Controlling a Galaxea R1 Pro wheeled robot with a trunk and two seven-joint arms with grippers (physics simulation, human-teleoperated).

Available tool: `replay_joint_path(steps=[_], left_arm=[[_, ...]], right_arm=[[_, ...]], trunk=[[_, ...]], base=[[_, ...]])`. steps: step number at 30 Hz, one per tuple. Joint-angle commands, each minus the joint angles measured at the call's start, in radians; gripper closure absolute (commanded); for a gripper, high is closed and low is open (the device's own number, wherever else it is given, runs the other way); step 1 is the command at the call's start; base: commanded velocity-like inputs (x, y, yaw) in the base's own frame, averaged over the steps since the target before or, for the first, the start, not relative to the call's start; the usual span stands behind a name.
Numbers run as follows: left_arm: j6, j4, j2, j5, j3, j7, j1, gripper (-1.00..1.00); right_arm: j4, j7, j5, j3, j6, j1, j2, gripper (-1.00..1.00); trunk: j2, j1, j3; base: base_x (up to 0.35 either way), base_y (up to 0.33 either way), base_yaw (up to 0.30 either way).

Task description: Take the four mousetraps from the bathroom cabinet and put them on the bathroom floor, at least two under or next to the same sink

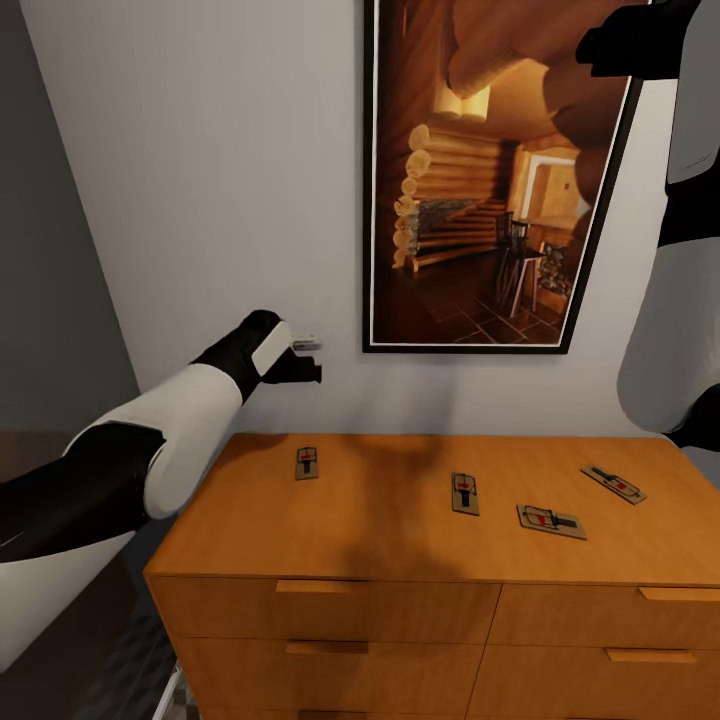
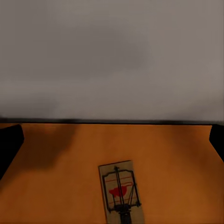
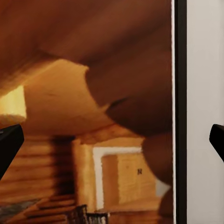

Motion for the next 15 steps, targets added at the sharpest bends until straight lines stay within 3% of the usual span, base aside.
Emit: replay_joint_path(steps=[1, 15], left_arm=[[0.003, -0.001, 0.000, 0.011, -0.007, 0.007, -0.001, -1.00], [0.021, 0.042, -0.001, 0.011, -0.006, 0.015, 0.002, -1.00]], right_arm=[[0.000, -0.009, -0.009, 0.003, 0.003, -0.001, -0.001, -1.00], [0.000, -0.009, -0.009, 0.004, 0.003, 0.000, -0.001, -1.00]], trunk=[[-0.001, 0.000, -0.001], [-0.001, 0.000, -0.001]], base=[[0.000, 0.000, 0.000], [0.000, 0.000, 0.000]])
